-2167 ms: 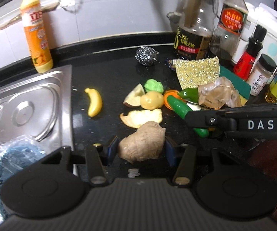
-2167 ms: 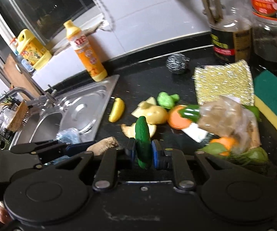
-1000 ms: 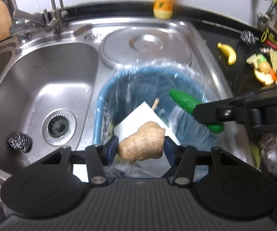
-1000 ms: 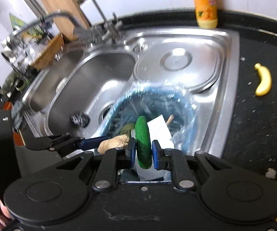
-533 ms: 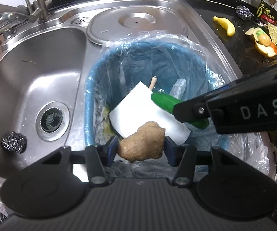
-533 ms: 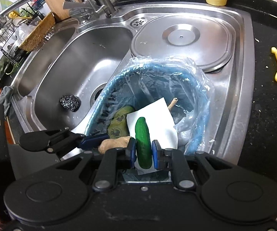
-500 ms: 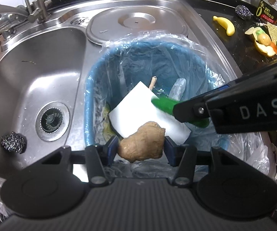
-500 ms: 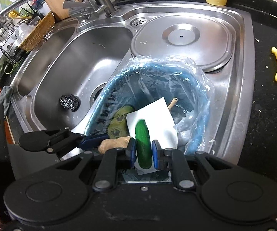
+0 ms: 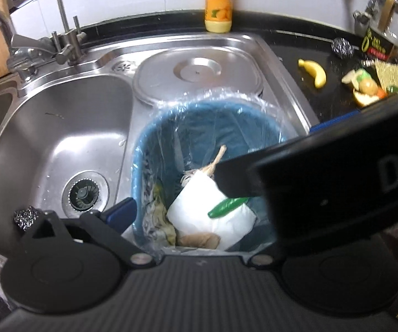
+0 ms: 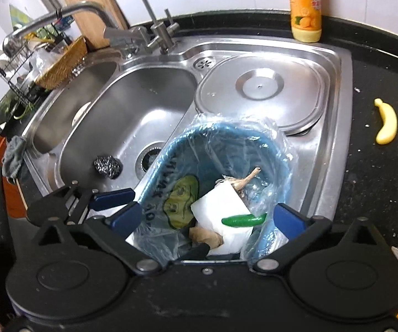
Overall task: Collect trash
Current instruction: 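Carry the ginger and cucumber into the bin and release both, then move both tools back to the counter toward the orange peel and leaves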
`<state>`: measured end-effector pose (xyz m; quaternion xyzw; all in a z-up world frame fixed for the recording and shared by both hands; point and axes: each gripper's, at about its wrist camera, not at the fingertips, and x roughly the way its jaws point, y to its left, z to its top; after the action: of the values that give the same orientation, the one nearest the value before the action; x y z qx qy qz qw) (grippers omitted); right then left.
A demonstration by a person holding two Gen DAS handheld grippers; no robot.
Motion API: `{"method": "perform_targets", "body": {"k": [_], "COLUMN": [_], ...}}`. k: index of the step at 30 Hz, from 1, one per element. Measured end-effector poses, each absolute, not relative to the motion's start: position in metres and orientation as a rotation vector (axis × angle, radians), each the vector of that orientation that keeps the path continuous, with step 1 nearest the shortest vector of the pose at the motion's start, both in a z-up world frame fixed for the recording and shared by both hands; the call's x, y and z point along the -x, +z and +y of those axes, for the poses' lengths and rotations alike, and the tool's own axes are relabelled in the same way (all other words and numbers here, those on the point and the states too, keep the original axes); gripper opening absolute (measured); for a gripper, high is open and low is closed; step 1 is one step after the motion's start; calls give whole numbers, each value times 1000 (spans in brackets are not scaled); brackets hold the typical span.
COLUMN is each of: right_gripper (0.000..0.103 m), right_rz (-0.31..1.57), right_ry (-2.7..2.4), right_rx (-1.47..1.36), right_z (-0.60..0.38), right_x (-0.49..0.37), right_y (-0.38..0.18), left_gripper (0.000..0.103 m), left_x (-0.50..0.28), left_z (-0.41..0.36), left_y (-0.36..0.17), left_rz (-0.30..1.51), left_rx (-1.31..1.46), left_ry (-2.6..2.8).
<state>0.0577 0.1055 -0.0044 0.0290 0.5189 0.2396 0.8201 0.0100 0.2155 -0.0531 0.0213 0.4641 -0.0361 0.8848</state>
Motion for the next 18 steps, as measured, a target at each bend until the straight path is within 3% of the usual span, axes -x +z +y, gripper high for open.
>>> {"method": "perform_targets", "body": {"k": [18], "right_gripper": [103], "right_rz": [1035], "right_ry": [433], "right_rx": [-143], "right_z": [46], "right_x": [-48], "right_y": [15], "left_gripper": [103], "left_x": [-22], "left_z": [174], "left_y": [-29], "left_rz": [916], "left_rx": [-19], "left_ry": [-129]}}
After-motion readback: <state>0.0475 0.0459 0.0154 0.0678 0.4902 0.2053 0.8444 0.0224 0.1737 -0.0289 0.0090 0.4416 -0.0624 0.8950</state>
